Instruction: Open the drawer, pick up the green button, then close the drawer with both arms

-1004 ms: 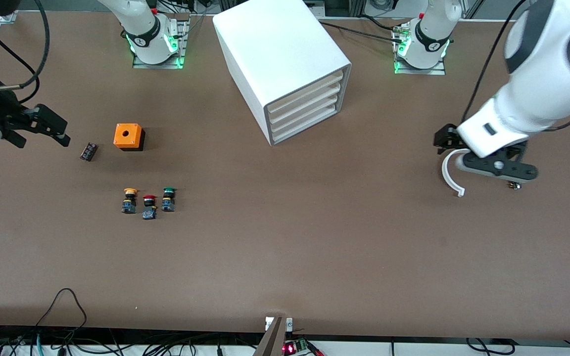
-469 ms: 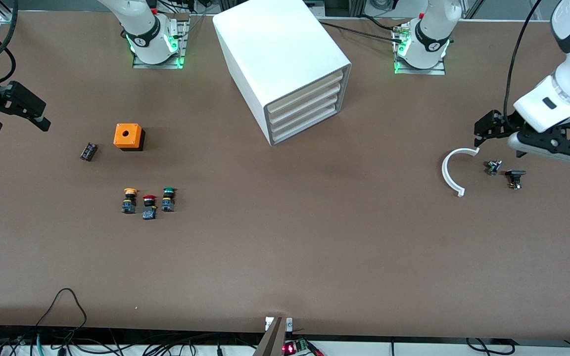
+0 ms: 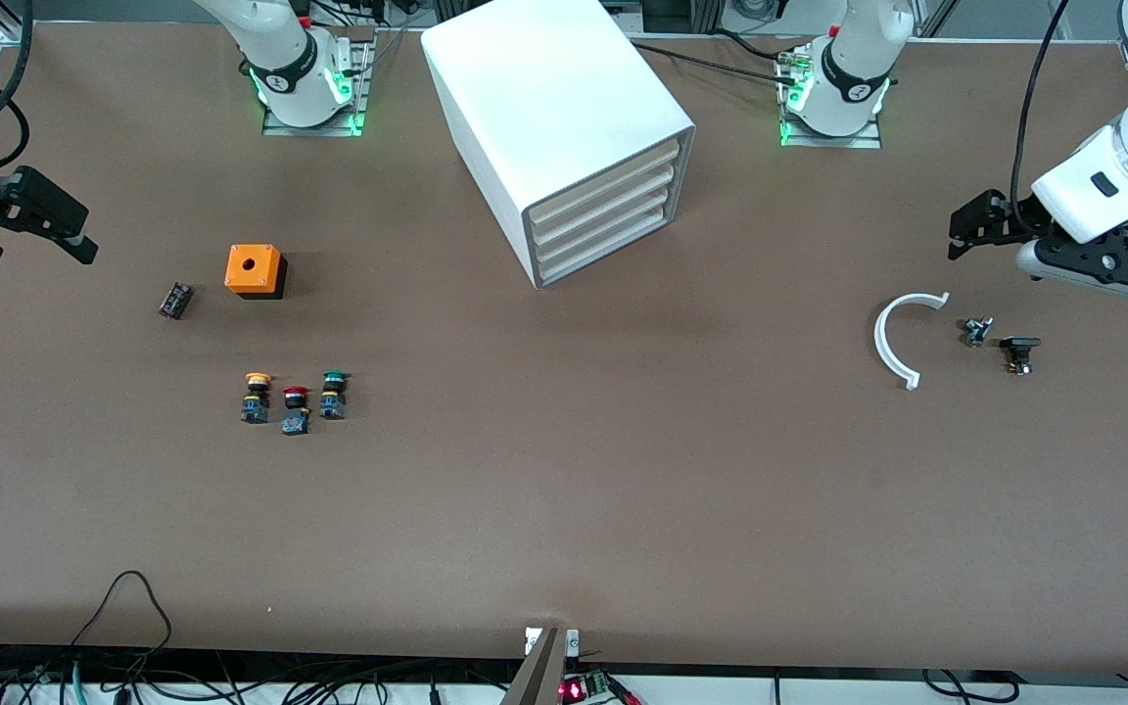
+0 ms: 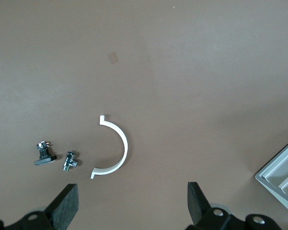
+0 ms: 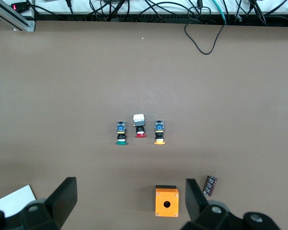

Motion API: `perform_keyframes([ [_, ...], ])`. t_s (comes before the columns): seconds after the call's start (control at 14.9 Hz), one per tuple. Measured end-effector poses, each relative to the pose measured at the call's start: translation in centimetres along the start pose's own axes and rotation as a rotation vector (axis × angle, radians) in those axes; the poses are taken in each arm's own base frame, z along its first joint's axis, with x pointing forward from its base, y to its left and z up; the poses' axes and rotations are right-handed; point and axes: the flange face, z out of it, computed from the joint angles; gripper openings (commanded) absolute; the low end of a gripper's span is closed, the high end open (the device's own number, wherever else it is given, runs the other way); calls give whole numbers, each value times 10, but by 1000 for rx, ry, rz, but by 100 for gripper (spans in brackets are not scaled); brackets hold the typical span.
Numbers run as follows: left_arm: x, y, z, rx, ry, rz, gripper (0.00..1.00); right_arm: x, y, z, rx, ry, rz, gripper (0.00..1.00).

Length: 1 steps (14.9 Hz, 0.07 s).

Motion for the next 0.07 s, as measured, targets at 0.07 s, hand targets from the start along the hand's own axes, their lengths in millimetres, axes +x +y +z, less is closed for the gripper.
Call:
perform_keyframes([
  [0.07, 1, 0, -1, 0, 2, 1, 100, 0, 0, 0, 0, 0, 0, 100],
])
